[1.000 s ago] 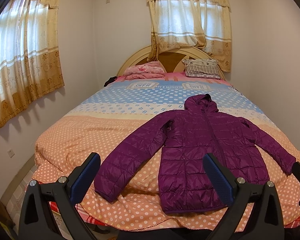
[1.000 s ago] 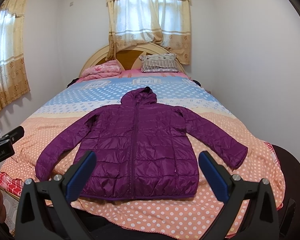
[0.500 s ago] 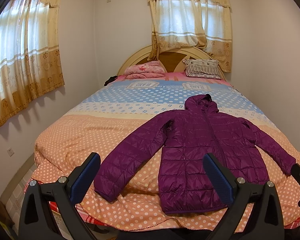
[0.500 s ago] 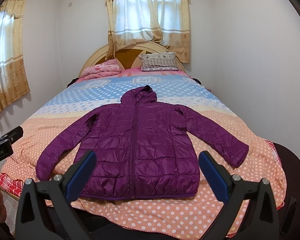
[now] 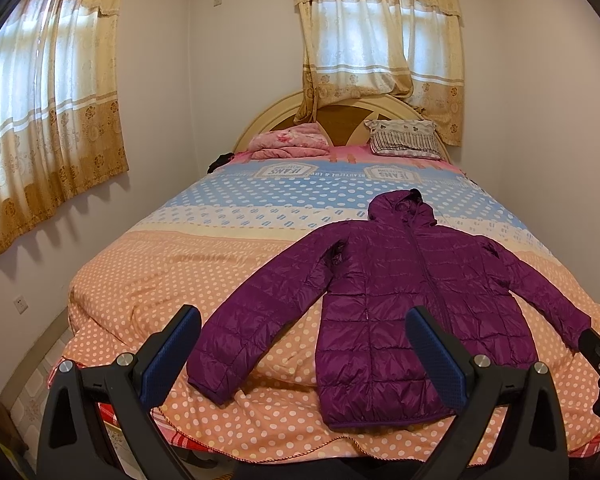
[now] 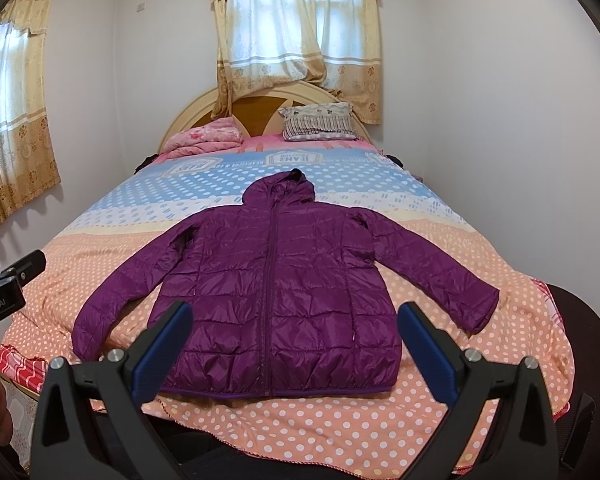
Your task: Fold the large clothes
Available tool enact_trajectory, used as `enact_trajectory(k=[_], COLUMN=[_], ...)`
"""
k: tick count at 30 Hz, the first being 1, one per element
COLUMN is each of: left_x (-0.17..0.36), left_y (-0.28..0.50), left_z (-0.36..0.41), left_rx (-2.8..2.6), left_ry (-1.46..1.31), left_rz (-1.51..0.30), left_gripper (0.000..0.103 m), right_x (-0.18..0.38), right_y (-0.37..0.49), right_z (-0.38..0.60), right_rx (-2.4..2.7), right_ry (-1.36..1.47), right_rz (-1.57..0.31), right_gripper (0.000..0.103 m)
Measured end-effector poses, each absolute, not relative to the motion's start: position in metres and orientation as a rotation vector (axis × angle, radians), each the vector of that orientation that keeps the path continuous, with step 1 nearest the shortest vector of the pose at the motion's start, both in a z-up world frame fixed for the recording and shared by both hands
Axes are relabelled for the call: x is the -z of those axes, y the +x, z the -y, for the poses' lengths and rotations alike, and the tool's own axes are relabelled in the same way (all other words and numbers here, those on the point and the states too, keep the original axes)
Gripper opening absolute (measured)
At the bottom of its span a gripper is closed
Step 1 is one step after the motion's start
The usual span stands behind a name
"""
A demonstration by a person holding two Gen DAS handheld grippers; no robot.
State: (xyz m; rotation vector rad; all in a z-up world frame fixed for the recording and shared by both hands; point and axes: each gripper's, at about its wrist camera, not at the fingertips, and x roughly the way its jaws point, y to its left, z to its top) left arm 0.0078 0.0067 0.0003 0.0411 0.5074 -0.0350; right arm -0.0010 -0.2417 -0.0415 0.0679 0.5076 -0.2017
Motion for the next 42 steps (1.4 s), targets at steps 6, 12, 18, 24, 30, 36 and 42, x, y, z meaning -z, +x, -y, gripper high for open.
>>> enact_trajectory(k=[6, 12, 18, 24, 30, 36, 42], left_x=[0.001, 0.003, 0.005, 0.013, 0.034, 0.056, 0.084], left_y=[0.008, 0.007, 0.006, 0.018, 0.067, 0.132, 0.201], left_z=[-0.006, -0.006, -0.008, -0.004, 0.009, 0.021, 0.036], left_rx=[0.036, 0.037, 0.041, 0.053, 0.029, 0.016, -0.008], left_ry=[0.040, 0.040, 0.043, 0.070, 0.149, 0.185, 0.209], left_rz=[-0.508, -0.513, -0.520, -0.529, -0.516, -0.528, -0.549], left_gripper=[0.102, 0.102, 0.102, 0.102, 0.102, 0.102, 0.102], right_x=[0.044, 0.046, 0.049, 0.053, 0.077, 0.122, 0.154], right_y=[-0.001, -0.001, 0.001, 0.006, 0.028, 0.038, 0.049], right_z=[0.240, 0.239, 0.242, 0.250, 0.316, 0.418, 0.510], right_rx=[0.199, 0.200, 0.200, 0.184, 0.286, 0.506, 0.665], right_ry=[0.071, 0.074, 0.085, 0.105, 0.221, 0.379, 0.528], right_rz=[-0.510, -0.512, -0.519, -0.518, -0.546, -0.604, -0.669], right_gripper=[0.103, 0.103, 0.103, 0.103, 0.103, 0.101, 0.086])
